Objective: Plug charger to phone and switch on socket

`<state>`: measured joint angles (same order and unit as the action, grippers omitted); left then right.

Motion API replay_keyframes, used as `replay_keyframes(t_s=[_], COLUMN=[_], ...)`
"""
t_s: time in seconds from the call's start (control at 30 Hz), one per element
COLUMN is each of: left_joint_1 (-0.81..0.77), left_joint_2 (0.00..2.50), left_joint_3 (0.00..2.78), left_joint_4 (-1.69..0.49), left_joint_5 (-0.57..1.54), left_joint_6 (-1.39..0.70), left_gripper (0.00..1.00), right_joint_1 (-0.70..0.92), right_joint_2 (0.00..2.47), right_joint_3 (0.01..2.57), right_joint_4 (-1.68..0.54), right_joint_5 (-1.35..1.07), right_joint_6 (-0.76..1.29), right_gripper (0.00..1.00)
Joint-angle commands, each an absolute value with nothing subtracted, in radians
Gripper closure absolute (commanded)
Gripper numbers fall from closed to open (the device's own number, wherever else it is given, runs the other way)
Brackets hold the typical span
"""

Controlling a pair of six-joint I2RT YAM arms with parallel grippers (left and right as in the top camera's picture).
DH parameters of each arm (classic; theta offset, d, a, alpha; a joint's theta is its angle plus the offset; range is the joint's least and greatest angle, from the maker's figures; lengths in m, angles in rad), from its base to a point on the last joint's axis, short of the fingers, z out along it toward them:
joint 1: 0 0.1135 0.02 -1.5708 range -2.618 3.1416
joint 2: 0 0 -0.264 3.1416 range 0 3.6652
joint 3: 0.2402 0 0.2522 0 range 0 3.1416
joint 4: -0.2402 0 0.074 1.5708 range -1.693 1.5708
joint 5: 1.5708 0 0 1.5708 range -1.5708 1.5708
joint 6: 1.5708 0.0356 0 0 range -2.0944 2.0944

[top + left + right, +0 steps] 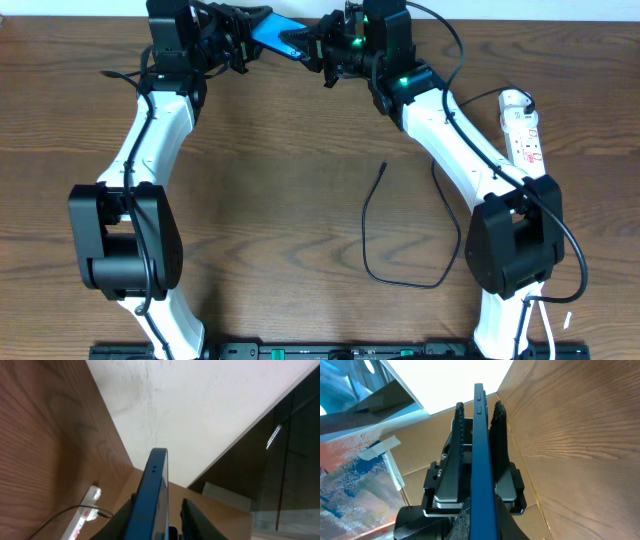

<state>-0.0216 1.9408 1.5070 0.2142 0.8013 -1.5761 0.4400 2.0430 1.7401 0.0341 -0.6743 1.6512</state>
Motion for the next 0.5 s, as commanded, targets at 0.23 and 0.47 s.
replay_keyframes(t_s=[0.23,0.47], left_joint_1=[-0.016,-0.016], left_joint_2=[1.928,1.928], left_joint_3=[1.505,1.505], left_joint_4=[0.220,0.220], left_joint_5=[0.791,0.791], left_joint_6=[-1.577,-1.576], left_gripper=[0.93,0.92], right_joint_1=[0.458,0.460], right_joint_2=[2.016,2.016], right_joint_3=[1.767,1.767], right_joint_4=[0.045,0.044], right_joint_5=[-0.688,-0.688], right_joint_6=[1.656,1.656], right_gripper=[0.99,0.99])
